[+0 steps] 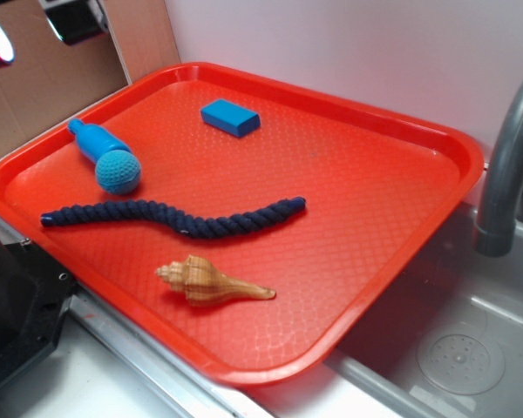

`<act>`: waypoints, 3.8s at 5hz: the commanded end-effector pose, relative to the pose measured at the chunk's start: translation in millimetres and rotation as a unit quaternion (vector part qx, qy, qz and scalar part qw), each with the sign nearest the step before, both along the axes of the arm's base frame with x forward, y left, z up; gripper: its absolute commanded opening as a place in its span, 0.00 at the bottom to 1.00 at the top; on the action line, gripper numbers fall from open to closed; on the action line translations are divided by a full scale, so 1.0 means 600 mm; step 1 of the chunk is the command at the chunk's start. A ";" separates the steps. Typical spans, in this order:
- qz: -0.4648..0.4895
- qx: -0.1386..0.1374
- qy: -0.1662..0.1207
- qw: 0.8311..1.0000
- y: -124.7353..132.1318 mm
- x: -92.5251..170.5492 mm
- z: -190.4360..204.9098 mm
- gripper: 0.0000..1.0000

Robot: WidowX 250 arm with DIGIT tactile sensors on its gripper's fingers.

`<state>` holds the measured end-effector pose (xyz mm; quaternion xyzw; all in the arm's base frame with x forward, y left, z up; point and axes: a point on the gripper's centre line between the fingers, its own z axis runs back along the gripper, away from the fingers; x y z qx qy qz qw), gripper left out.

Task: Grab the blue ball.

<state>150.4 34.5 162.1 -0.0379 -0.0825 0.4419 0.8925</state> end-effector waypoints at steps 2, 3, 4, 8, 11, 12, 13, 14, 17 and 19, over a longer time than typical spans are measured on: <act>0.053 0.030 -0.003 0.998 0.034 0.031 -0.089 1.00; 0.068 0.056 0.004 0.996 0.042 0.041 -0.122 1.00; 0.065 0.079 0.013 0.995 0.042 0.048 -0.147 1.00; 0.060 0.096 0.035 0.993 0.030 0.051 -0.198 1.00; 0.069 0.099 0.036 0.992 0.032 0.055 -0.200 0.00; 0.065 0.093 0.041 0.993 0.027 0.054 -0.197 0.00; 0.044 0.084 0.039 0.995 0.009 0.061 -0.159 0.00; -0.042 0.060 0.027 0.997 -0.022 0.073 -0.088 0.00; -0.199 -0.011 -0.005 0.980 -0.057 0.088 0.106 0.00; -0.169 -0.027 -0.008 0.985 -0.039 0.081 0.109 0.00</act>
